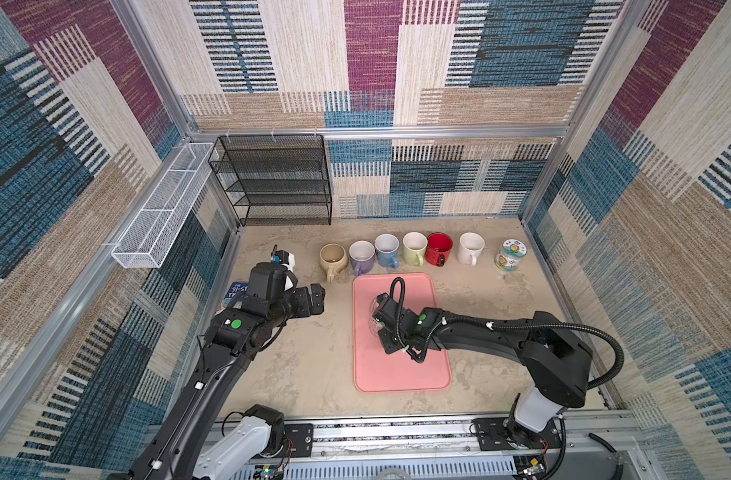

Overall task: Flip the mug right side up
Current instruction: 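Close the right gripper on the pink mug and lift it off the tray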

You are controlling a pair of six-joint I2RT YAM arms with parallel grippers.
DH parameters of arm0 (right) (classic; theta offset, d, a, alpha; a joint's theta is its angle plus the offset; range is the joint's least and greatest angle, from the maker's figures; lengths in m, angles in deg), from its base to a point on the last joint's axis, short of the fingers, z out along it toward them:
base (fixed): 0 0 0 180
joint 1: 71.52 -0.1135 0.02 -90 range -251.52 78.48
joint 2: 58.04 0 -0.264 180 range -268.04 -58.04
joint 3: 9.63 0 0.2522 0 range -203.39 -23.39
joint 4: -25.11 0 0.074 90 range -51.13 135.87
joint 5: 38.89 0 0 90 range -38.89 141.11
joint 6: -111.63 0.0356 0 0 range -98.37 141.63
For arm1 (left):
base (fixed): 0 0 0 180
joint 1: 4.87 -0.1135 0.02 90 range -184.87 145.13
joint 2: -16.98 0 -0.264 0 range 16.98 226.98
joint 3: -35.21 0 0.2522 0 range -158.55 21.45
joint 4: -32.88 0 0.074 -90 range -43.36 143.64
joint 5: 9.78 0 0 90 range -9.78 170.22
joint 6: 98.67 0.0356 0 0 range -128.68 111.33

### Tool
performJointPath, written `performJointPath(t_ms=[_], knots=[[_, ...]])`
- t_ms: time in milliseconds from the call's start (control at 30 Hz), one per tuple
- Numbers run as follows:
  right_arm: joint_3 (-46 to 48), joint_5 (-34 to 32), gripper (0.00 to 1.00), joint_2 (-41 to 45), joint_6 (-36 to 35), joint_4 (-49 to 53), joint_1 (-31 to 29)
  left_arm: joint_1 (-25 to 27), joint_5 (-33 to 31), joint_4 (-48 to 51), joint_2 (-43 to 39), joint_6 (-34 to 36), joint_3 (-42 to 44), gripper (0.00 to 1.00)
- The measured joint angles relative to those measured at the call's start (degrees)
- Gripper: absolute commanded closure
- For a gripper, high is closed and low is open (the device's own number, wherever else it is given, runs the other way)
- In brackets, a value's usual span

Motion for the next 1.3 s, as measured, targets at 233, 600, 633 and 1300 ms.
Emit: performJointPath(t_ms=[233,600,633,1300], knots=[[-0.79,0.44,0.68,-1.42,-1.11,-0.35,0.22,-0.35,0.72,-0.11,-0.17,0.2,0.13,0.0],[-2.05,1.36,0.62,-1.33,-1.14,0.28,0.57,-0.48,1.25,-0.39,-0.96,0.33,0.46,0.0],[-2.14,1.25,0.62,-1.2,-1.14,0.28,0.66,-0.48,1.25,-0.39,-0.96,0.33,0.48,0.0],[-5.38,-2.38,0.79,-1.18,-3.96,3.04,2.16,-0.48,1.44,-0.42,-1.25,0.35,0.74,0.0]])
